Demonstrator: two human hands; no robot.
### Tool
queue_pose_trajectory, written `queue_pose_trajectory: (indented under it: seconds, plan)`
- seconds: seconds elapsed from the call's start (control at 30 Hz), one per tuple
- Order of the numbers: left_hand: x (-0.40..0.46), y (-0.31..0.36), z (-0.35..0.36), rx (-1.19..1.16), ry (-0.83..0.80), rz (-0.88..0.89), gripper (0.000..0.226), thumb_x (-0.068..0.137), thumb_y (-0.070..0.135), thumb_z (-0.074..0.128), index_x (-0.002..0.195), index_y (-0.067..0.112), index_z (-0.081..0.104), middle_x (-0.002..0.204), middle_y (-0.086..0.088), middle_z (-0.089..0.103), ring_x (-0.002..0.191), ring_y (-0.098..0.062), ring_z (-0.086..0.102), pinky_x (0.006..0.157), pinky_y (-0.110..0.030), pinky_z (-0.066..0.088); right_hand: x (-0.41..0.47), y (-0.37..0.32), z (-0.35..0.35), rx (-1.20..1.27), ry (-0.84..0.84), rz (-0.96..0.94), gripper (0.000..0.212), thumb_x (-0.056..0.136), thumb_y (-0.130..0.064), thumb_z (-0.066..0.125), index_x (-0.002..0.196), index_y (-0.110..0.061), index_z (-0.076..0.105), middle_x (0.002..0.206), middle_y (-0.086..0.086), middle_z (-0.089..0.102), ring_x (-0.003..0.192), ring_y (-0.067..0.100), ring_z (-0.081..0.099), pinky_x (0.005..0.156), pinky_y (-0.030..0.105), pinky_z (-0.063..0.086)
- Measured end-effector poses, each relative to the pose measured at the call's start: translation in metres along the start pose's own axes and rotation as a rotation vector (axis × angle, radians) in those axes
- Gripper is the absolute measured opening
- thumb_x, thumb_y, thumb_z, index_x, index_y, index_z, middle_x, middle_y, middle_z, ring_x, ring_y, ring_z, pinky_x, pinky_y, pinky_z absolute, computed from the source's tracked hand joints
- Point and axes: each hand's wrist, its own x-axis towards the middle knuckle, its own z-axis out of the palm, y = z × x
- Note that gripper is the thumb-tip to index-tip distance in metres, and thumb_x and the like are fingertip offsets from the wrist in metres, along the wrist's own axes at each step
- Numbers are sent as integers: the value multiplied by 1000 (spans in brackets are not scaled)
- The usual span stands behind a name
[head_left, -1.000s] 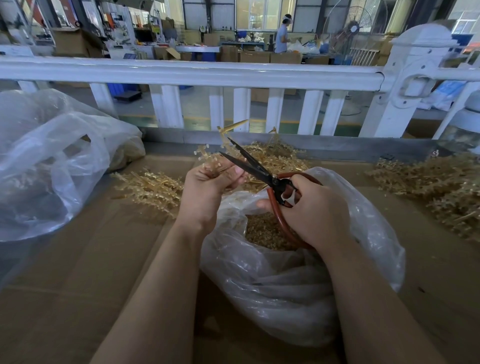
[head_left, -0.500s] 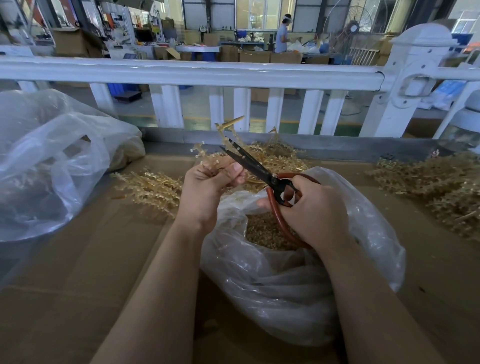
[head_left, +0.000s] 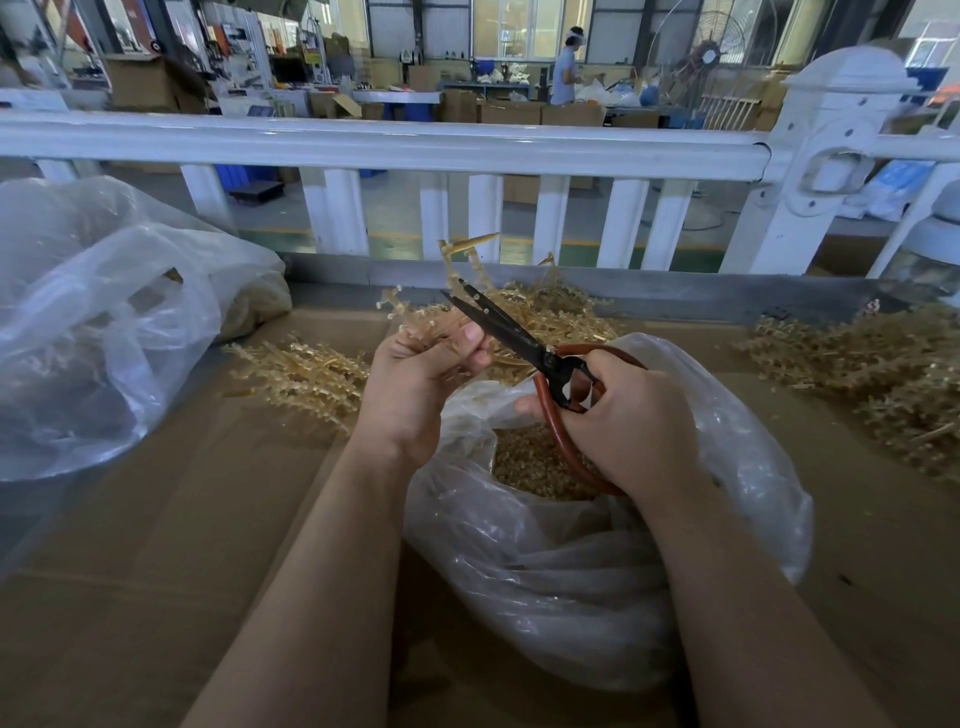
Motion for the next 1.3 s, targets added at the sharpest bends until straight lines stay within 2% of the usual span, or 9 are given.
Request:
queue_pose_trajectory:
  seconds: [0.17,0.43,0.63,0.73,0.9,0.97,1.07,1.17,1.3]
  plan:
    - [-1,2,1,-10,-3,-17,7,80,11,68,85,7,70,72,-1,62,65,-12,57,71,-23,53,-1,0,-1,8,22,-25,71,69,-87,52,70,-16,60,62,-10,58,57,10,57,54,32,53]
    - [-2,5,2,-43,28,-56,7,76,14,71,74,17,76,70,1,67,64,-11,59,68,-21,52,-1,1,1,-12,17,-29,70,71,-89,48,71,-20,60,59,-18,53,53,1,51,51,26,51]
    - [-1,4,2,-75,137,-119,24,84,5,66,66,18,74,68,2,68,62,-11,62,66,-22,52,-2,3,1,-55,23,-29,86,70,-99,25,85,-27,69,63,-20,57,55,-4,48,50,15,42]
    - [0,6,1,-122,209,-157,22,86,7,67,69,18,73,70,2,69,62,-8,63,65,-20,51,-3,3,1,-43,18,-27,87,70,-99,26,91,-28,71,68,-17,64,59,0,54,53,15,45]
    - [1,5,0,-110,248,-225,8,83,12,71,90,12,74,74,4,63,60,-5,51,59,-15,45,-3,1,1,119,-6,67,66,70,-91,49,86,-30,71,67,-23,62,64,0,61,51,9,40]
    - [0,4,5,-66,221,-252,27,74,14,74,99,6,72,68,6,60,53,-3,49,52,-14,41,-2,-2,1,268,-5,142,58,68,-85,55,78,-30,69,61,-18,63,72,-4,63,55,10,45]
    - [-2,1,13,23,172,-268,48,65,19,76,107,-3,69,52,10,52,46,-3,43,45,-13,39,0,-7,1,450,-10,213,40,73,-68,66,72,-28,67,66,-15,68,64,3,64,54,17,50]
    - [-2,-4,19,46,138,-271,47,62,19,77,103,-5,71,53,7,52,50,-5,39,46,-14,37,2,-10,1,558,-43,250,27,83,-47,75,71,-25,69,63,-5,69,57,7,64,58,26,55]
    - [-2,-5,21,37,72,-298,9,61,15,79,69,12,75,62,-1,58,53,-9,41,51,-19,36,5,-10,2,622,-53,286,18,87,-29,77,72,-21,71,61,-2,70,61,12,68,67,30,60]
